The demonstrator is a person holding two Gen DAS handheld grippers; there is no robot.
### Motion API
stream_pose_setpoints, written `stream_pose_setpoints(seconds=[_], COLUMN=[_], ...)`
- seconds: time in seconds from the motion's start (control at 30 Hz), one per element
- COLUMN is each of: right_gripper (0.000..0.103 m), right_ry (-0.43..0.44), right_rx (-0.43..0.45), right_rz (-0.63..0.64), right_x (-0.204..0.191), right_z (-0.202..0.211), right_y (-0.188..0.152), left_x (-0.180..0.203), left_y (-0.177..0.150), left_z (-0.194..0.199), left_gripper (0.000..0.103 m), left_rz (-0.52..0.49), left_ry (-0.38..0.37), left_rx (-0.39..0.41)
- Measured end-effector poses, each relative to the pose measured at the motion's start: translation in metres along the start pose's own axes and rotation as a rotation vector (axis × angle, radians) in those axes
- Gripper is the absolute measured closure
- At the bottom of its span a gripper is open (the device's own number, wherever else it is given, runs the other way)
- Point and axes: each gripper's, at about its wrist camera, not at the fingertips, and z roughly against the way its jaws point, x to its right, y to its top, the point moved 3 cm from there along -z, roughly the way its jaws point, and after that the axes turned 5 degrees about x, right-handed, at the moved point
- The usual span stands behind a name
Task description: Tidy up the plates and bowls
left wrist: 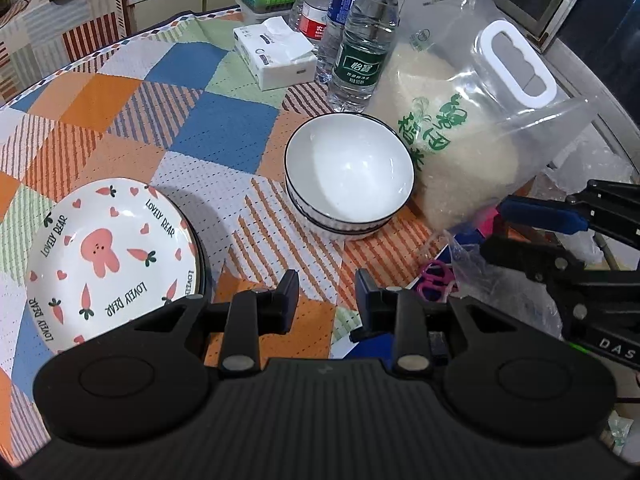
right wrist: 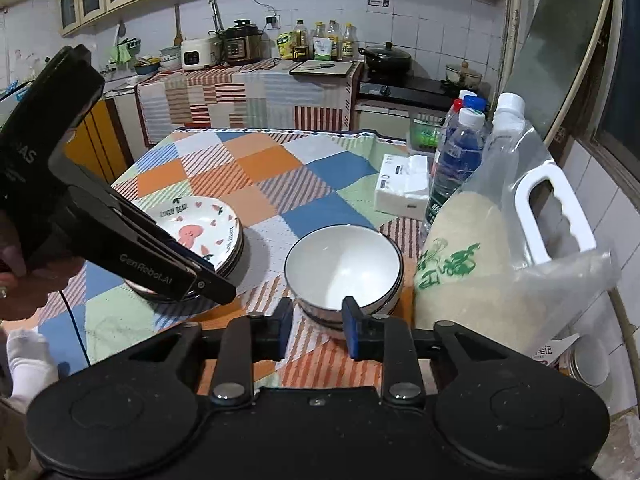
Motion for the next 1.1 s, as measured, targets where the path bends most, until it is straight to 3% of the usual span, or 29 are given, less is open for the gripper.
stream_pose_setpoints(seconds=[0.07,0.2,0.33,0.47,0.53,0.63,0.77,0.97,1.1], right_gripper=[0.057,0.057,0.055,0.039,0.039,0.038,0.033,0.032,0.031], right_ry=[0.004,0.081,0.114,0.106,0.084,0.046,0.044,0.022,0.001], right_rx=[-0.001,0.002,0.013,0.002,-0.029,-0.071,-0.103,-0.127,-0.136], right_rz=[0.001,-0.017,-0.028,-0.057,-0.05,-0.064,-0.132,-0.22,-0.305], right_x=[-0.003,-0.008,-0.014,-0.013,-0.012,-0.007,0.003,0.02,0.021], right_z=[0.0,-0.006,-0.015,-0.036,-0.052,-0.074,-0.097,-0.131,-0.15], right_y=[-0.006,-0.019,-0.033,-0.046,-0.052,-0.06,-0.065,-0.071,-0.072], left_x=[-0.002,-0.006,-0.015,-0.021,-0.028,-0.044,-0.06,-0.066,-0.065], left_y=[-0.005,-0.015,-0.023,-0.028,-0.025,-0.017,-0.006,0.011,0.02], left_z=[0.001,0.0,-0.005,-0.007,-0.005,-0.009,-0.025,-0.067,-0.099], left_gripper=[0.068,0.065,0.065,0.058,0.047,0.041,0.039,0.034,0.034], left_rz=[0.002,-0.031,0.007,-0.015,0.027,0.161,0.277,0.33,0.316], left_ry=[-0.007,0.05,0.025,0.027,-0.016,-0.086,-0.117,-0.138,-0.06], left_rx=[0.01,0.018,0.022,0.111,0.182,0.221,0.218,0.186,0.131])
